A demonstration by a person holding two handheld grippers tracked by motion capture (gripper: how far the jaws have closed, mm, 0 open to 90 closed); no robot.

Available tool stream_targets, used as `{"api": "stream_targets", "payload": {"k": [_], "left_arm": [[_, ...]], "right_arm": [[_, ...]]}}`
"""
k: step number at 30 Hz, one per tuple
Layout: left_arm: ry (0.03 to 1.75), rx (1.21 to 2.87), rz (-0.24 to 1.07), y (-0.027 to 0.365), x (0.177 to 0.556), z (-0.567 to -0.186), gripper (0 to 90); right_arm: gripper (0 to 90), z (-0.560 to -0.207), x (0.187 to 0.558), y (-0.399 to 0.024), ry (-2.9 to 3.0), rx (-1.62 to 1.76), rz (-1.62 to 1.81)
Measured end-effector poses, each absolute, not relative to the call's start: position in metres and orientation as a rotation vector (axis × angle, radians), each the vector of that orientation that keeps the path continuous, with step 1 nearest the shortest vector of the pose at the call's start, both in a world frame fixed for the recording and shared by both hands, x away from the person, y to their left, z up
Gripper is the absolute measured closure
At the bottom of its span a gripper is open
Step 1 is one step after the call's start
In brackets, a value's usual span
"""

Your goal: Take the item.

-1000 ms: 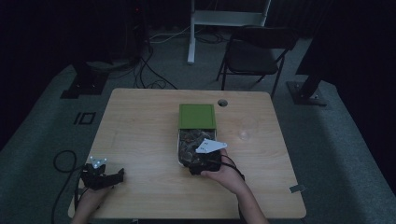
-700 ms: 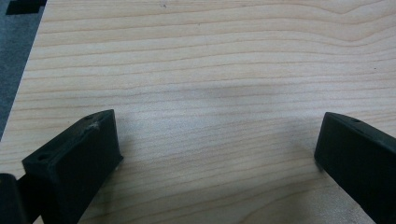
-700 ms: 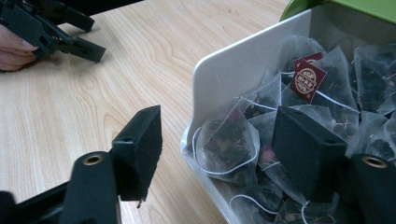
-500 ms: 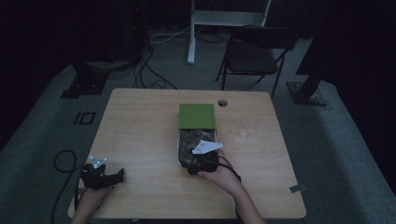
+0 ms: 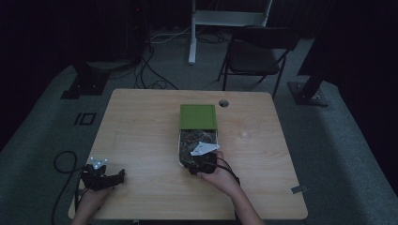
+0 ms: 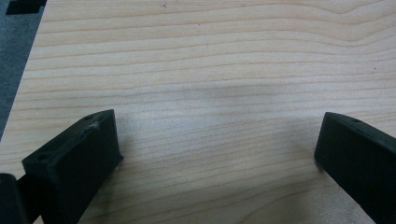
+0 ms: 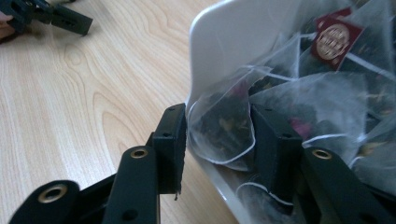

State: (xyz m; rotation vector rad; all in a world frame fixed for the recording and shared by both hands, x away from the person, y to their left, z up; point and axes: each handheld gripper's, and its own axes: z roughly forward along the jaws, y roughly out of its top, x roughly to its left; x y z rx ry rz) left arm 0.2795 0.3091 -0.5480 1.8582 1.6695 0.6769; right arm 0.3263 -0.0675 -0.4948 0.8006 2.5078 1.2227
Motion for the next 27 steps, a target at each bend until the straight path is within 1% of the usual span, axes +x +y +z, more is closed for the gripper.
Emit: {"api": "stream_targets", "payload": {"k": [3,4,9,11,17,27], "left_arm": [[1.669,1.858,0.677,0.309,0.279,-0.548,0.5],[1.669,1.858,0.677,0.309,0.279,-0.548,0.5],[1.669,1.859,0.677,0.309,0.279,-0.548,0.5],[1.670,1.858,0.677,0.309,0.279,-0.548,0.5],[1.669,1.859,0.677,0.309,0.279,-0.548,0.5],[1.669,1.858,0.677,0.309,0.279,-0.548,0.5]], "right_arm": [[59.1,-0.497,0.327,-0.067,2.520,0.796,1.213],[61.4,-0.498,0.327,-0.067,2.526,0.808,1.226],[65.4,-0.498,0.328,-0.067,2.539,0.821,1.249],[72.1,-0.497,0.328,-0.067,2.538,0.821,1.262],[74.4,-0.495,0.327,-0.069,2.532,0.833,1.274],[74.8,-0.480,0.326,-0.077,2.478,0.821,1.332]]}}
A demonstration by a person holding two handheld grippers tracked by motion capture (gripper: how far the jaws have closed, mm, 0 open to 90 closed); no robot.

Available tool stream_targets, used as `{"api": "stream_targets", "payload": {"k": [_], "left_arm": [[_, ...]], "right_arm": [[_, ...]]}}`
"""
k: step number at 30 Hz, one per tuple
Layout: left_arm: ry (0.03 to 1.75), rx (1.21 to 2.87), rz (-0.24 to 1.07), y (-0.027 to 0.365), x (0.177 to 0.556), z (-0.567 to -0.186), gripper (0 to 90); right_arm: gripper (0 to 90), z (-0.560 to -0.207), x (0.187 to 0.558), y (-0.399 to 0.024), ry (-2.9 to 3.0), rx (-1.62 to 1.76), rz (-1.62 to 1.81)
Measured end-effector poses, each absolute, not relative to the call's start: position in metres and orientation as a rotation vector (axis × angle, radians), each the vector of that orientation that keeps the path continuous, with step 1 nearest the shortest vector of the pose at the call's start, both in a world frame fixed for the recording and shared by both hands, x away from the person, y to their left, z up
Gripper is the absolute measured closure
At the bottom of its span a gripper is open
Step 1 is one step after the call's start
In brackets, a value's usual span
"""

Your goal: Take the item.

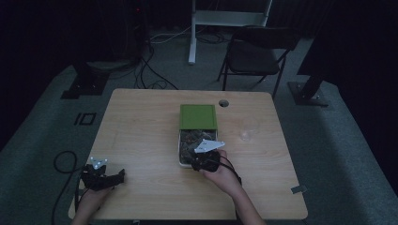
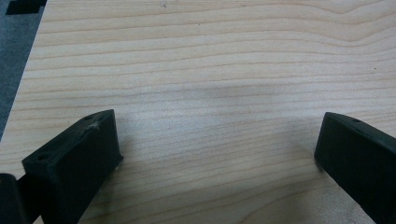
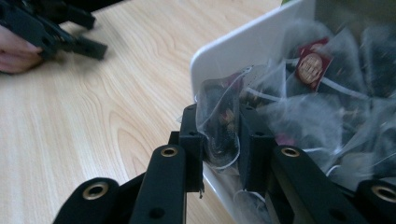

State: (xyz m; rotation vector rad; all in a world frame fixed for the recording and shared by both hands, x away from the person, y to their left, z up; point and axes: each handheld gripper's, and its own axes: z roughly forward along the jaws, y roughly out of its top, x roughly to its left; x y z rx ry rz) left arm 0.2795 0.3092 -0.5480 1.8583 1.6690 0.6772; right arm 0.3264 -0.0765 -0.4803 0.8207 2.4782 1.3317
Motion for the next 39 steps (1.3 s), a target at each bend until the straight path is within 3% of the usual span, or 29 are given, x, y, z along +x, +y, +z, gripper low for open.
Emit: {"api": "stream_targets", "payload": {"k": [39], "left_arm": [[1.668,1.860,0.679,0.309,0.280,-0.548,0.5]], "right_arm": [[74.9,-0.436,0.341,-0.127,2.234,0.886,1.459]]}}
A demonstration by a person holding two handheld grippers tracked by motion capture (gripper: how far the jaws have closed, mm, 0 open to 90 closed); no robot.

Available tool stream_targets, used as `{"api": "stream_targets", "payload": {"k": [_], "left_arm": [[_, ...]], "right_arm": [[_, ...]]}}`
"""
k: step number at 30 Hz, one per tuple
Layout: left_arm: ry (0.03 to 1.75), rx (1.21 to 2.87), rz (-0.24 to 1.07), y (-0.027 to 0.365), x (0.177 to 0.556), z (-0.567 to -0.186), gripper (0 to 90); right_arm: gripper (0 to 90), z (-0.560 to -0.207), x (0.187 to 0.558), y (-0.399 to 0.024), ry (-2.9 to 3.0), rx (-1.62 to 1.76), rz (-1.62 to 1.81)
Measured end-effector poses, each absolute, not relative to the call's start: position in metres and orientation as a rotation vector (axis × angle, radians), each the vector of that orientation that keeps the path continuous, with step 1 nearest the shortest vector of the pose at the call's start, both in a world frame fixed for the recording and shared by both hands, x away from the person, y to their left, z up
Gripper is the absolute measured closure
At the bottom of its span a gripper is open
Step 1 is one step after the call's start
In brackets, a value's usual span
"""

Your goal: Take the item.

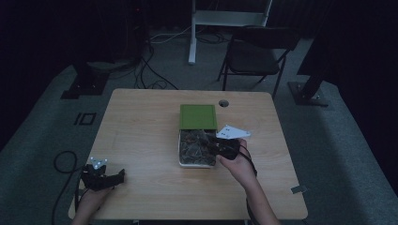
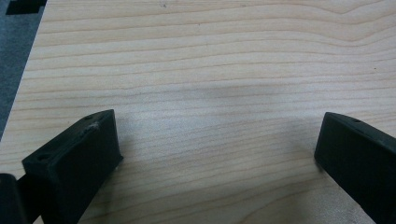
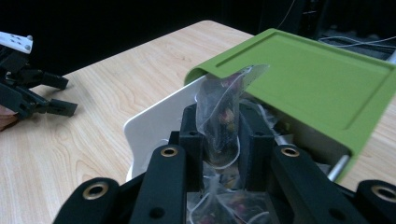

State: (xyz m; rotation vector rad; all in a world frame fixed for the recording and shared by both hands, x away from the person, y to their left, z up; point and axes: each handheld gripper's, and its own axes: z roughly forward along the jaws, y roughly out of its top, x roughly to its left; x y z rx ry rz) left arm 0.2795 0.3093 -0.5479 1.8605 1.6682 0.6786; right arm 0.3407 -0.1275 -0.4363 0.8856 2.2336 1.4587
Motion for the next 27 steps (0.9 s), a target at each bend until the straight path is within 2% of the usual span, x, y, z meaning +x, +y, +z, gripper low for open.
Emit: {"api": "stream_targets", "payload": {"k": [27], "left_arm": [[1.670,1.859,0.677,0.309,0.279,-0.548,0.5]], "right_arm": [[75.0,-0.423,0.356,-0.175,2.081,0.998,1.425]]}}
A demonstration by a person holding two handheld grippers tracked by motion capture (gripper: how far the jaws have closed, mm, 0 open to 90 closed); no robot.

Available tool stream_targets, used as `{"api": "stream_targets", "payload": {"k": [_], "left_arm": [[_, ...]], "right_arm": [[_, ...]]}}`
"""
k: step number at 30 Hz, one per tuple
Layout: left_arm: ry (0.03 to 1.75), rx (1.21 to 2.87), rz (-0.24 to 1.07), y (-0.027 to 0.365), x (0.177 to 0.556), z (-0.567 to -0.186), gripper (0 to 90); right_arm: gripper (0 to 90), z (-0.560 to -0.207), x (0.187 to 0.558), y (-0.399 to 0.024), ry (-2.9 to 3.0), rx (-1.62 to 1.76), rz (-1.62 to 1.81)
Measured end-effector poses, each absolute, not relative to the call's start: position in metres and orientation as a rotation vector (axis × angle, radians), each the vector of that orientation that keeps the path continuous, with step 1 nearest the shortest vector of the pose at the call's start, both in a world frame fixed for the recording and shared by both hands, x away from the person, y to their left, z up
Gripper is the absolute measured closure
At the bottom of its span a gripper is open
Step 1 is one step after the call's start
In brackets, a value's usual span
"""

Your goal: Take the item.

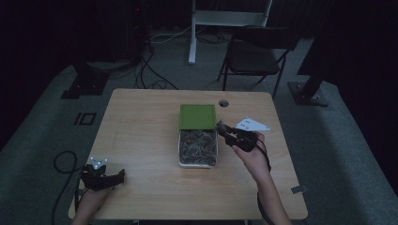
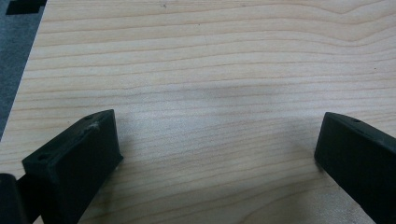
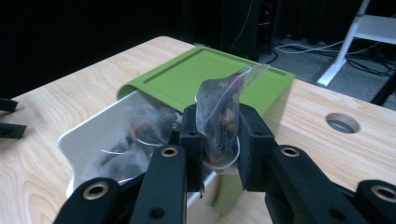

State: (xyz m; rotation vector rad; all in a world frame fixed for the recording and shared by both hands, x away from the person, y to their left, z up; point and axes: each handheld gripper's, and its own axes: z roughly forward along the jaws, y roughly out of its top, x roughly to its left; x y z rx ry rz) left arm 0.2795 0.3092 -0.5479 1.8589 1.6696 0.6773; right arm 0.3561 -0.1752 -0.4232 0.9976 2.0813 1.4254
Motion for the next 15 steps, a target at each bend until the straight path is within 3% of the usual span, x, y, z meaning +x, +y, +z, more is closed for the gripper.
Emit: {"api": "stream_targets", "payload": {"k": [15], "left_arm": [[1.670,1.858,0.676,0.309,0.279,-0.548,0.5]], "right_arm": [[75.0,-0.422,0.370,-0.214,1.962,1.099,1.381]]}}
